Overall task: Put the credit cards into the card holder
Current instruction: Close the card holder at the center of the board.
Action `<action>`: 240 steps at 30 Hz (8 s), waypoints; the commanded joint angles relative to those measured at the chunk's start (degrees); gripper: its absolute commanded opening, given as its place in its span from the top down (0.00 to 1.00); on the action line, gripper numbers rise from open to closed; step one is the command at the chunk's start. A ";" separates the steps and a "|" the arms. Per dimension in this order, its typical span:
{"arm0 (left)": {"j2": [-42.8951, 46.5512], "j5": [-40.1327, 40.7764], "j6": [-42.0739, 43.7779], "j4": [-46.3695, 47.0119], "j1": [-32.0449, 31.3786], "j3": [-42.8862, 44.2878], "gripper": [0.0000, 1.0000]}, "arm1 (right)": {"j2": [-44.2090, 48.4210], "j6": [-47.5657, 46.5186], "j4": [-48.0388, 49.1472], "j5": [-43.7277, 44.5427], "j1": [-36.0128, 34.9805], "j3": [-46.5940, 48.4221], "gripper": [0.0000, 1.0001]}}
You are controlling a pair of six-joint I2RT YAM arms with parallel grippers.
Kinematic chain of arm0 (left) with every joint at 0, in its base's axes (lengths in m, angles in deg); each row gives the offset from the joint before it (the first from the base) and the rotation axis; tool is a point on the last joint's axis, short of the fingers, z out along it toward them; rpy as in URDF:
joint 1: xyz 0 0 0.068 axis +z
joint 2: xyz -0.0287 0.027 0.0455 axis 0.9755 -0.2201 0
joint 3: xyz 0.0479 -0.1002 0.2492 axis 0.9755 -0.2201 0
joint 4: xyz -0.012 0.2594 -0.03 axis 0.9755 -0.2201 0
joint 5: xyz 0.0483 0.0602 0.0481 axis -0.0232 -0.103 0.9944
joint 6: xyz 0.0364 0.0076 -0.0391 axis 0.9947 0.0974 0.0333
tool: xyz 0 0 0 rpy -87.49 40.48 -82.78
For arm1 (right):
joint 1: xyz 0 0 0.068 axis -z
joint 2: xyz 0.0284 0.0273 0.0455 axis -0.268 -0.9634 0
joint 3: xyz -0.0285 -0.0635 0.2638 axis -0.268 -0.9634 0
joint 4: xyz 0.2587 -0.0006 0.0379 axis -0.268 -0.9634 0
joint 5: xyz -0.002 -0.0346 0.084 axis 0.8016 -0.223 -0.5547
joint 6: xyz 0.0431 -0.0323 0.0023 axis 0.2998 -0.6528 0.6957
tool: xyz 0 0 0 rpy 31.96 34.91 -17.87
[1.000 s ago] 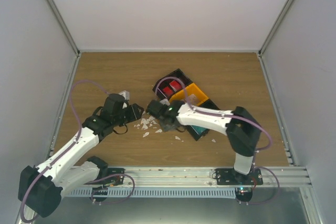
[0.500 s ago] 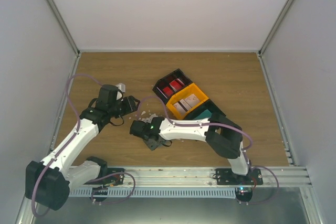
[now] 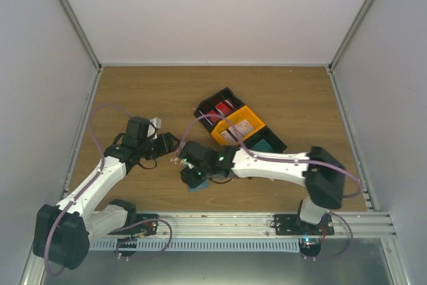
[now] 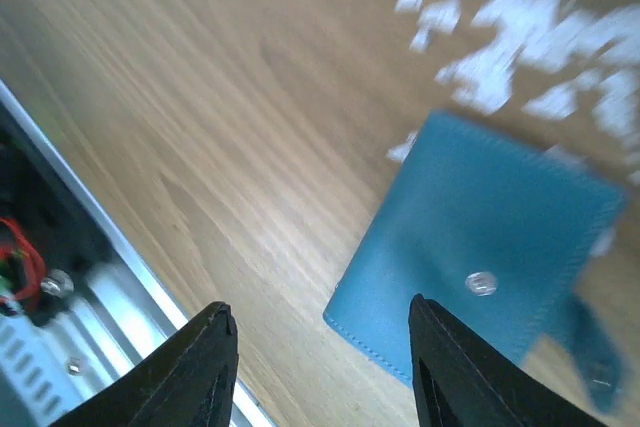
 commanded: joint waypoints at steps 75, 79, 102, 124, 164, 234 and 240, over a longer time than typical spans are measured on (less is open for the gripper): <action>-5.66 0.35 -16.02 13.36 -15.73 -18.79 0.67 | -0.42 -0.02 11.98 -16.54 13.90 -9.92 0.99; -5.99 -0.09 -15.65 14.23 -15.74 -19.05 0.67 | -2.04 0.16 12.10 -16.31 13.73 -8.86 0.99; -6.35 -1.33 -14.94 16.92 -15.79 -20.12 0.71 | -6.19 -1.99 10.39 -16.87 12.96 -6.33 1.00; -8.40 0.83 -14.90 16.92 -15.76 -19.33 0.74 | -10.96 -7.93 -1.09 -11.61 9.19 -1.66 1.00; -11.62 2.22 -15.47 17.78 -15.73 -18.90 0.80 | -3.66 -3.53 6.28 -16.08 9.39 -10.01 1.00; -10.73 1.02 -13.26 17.46 -15.46 -17.04 0.79 | 0.02 6.44 16.59 -19.99 9.23 -8.67 0.72; -9.44 -1.60 -12.45 18.33 -15.45 -16.71 0.78 | 6.61 7.66 11.43 -12.14 9.54 -8.86 0.71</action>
